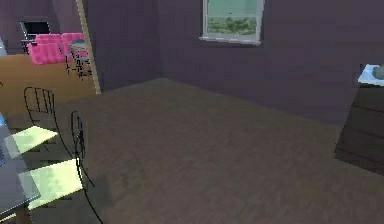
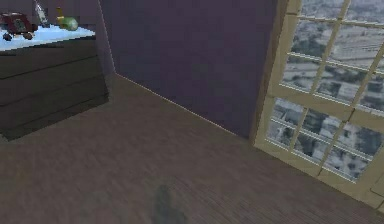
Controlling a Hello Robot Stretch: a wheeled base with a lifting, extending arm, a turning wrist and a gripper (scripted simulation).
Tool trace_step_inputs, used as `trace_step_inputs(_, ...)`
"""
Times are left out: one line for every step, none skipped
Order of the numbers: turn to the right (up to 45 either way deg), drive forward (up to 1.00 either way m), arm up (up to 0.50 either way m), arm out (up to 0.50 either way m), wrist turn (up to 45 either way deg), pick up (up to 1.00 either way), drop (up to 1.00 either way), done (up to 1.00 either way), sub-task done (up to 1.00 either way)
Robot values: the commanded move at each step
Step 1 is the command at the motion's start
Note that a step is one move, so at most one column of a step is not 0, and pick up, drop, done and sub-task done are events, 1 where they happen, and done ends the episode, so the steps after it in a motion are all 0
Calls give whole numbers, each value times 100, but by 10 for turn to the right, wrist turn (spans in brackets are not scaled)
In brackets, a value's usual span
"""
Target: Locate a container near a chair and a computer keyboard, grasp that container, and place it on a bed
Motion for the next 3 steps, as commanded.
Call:
trace_step_inputs(0, 100, 0, 0, 0, 0, 0, 0, 0)
trace_step_inputs(0, 40, 0, 0, 0, 0, 0, 0, 0)
trace_step_inputs(-450, 0, 0, 0, 0, 0, 0, 0, 0)
